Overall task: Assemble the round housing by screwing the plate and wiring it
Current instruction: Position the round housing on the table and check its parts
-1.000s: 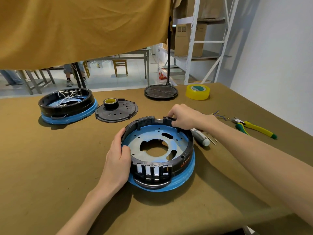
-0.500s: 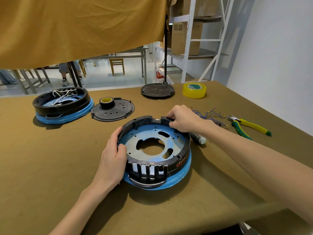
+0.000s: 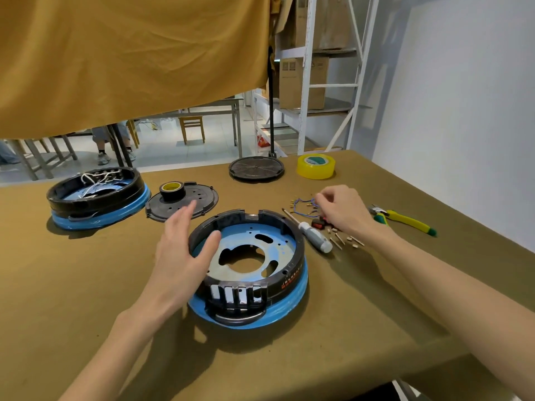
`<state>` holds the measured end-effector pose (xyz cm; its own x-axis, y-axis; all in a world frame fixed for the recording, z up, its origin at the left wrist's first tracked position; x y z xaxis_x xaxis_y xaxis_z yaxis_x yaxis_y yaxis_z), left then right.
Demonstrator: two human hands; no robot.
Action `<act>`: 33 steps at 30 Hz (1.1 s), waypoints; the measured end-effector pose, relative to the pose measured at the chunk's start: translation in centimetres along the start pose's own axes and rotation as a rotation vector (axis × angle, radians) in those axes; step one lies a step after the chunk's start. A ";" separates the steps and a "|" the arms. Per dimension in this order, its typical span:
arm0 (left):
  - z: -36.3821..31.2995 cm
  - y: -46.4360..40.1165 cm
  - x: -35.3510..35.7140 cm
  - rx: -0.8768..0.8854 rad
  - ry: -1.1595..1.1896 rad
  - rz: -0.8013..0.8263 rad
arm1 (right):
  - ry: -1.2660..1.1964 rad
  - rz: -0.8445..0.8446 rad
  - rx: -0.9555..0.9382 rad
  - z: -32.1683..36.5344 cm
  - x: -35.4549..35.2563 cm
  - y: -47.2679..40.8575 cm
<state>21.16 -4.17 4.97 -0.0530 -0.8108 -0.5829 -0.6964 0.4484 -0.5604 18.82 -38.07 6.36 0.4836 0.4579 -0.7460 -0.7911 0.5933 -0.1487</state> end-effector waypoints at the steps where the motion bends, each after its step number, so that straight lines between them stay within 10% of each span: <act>1: -1.3 -0.7 1.0 0.066 -0.026 0.066 | 0.093 0.009 0.045 -1.2 -0.3 0.0; 6: -5.3 -2.0 9.7 0.225 -0.157 0.600 | 0.410 0.168 0.171 -5.6 0.0 1.4; 12: -4.7 -1.7 11.4 0.229 -0.174 0.736 | 0.438 0.162 0.167 -8.8 -0.4 2.6; 21: -5.3 -2.0 10.9 0.224 -0.087 0.655 | 0.001 0.074 -0.019 -4.6 -1.6 4.3; 27: -5.2 -2.4 9.3 0.185 0.074 0.486 | -0.524 0.385 -0.161 2.3 0.0 8.1; 33: -6.5 -2.8 5.9 0.269 0.178 0.198 | -0.351 0.418 -0.341 3.4 2.5 11.4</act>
<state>18.14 -12.68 6.92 -0.3074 -0.7405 -0.5976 -0.4483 0.6667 -0.5955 12.31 -27.89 5.01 0.1563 0.8287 -0.5374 -0.9861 0.1002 -0.1323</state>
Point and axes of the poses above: each hand's wrist, its own y-axis away from the middle knuckle, its own x-axis out of the palm, z = x × y, the point moved 9 cm from there along -y, towards the middle knuckle, and after that the axes turned 15 degrees about x, right-handed, at the moved point
